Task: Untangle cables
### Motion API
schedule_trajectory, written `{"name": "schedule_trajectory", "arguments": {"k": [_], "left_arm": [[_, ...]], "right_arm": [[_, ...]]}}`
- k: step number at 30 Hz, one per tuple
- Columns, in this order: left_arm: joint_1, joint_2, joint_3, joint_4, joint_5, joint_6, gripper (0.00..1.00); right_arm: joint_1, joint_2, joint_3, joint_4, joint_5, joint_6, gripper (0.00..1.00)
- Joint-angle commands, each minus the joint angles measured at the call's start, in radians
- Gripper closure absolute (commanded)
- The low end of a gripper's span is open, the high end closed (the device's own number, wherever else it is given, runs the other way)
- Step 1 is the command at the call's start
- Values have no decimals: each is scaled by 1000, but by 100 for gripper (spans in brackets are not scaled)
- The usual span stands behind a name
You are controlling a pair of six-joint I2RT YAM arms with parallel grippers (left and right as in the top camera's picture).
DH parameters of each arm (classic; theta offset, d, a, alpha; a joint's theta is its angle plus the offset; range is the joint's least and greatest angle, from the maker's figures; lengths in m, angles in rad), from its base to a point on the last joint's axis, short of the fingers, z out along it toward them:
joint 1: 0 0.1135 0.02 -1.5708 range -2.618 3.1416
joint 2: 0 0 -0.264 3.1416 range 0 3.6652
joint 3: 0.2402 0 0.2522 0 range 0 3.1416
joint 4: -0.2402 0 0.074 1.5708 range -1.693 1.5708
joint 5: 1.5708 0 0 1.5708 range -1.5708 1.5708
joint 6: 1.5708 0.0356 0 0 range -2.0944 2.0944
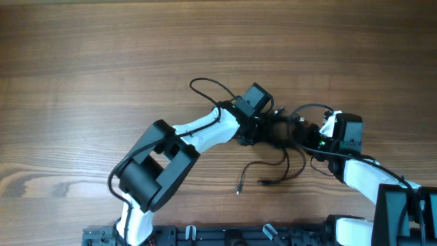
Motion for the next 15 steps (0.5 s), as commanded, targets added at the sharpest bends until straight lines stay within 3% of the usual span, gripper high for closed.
{"name": "schedule_trajectory", "arguments": {"k": [1, 2, 3, 5, 7, 10, 11, 15], "left_arm": [[32, -163, -12, -78, -26, 361, 96], [28, -220, -12, -114, -90, 434, 96], [28, -267, -12, -162, -177, 456, 96], [28, -299, -12, -201, -202, 545, 96], [27, -300, -12, -198, -202, 565, 96], [27, -300, -12, -183, -202, 564, 96], [27, -300, -12, -183, -202, 564, 96], [27, -300, -12, -183, -201, 560, 96]], "right_arm": [[-6, 11, -12, 80, -204, 39, 67], [-11, 10, -10, 179, -338, -45, 49], [-29, 0, 2, 252, -455, -79, 37], [-37, -18, 20, 370, -603, -100, 34], [-18, -19, 21, 413, -606, -96, 35], [90, -19, 21, 401, -537, -122, 50], [135, -19, 21, 377, -443, -121, 55], [232, -19, 21, 267, -179, -61, 57]]}}
